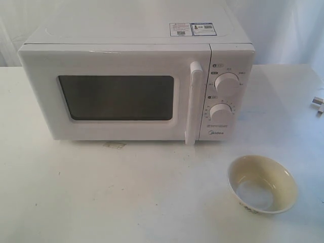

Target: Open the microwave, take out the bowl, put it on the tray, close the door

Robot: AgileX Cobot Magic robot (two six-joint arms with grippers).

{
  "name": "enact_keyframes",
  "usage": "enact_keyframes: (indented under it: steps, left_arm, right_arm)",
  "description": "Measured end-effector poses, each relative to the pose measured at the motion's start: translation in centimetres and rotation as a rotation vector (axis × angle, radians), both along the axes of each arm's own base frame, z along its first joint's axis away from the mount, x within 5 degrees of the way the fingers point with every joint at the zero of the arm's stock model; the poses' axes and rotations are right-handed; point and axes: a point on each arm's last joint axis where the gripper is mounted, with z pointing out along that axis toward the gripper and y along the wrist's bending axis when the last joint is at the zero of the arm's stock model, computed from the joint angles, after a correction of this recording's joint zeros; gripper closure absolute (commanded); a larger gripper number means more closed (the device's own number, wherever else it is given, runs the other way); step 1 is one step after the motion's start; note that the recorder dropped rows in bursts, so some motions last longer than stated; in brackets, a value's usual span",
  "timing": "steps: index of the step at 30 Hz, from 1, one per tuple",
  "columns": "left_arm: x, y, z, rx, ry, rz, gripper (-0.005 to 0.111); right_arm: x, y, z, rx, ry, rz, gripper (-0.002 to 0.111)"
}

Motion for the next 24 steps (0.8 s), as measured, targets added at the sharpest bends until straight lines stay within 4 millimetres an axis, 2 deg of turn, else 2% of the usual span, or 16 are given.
enact_keyframes:
  steps: [24]
  left_arm:
    - [0.15,-0.1,0.33,-0.015,-0.044,-0.005,0.107]
  right_arm:
    - [0.0,0.0,-0.02,0.0,0.002,0.0,0.108]
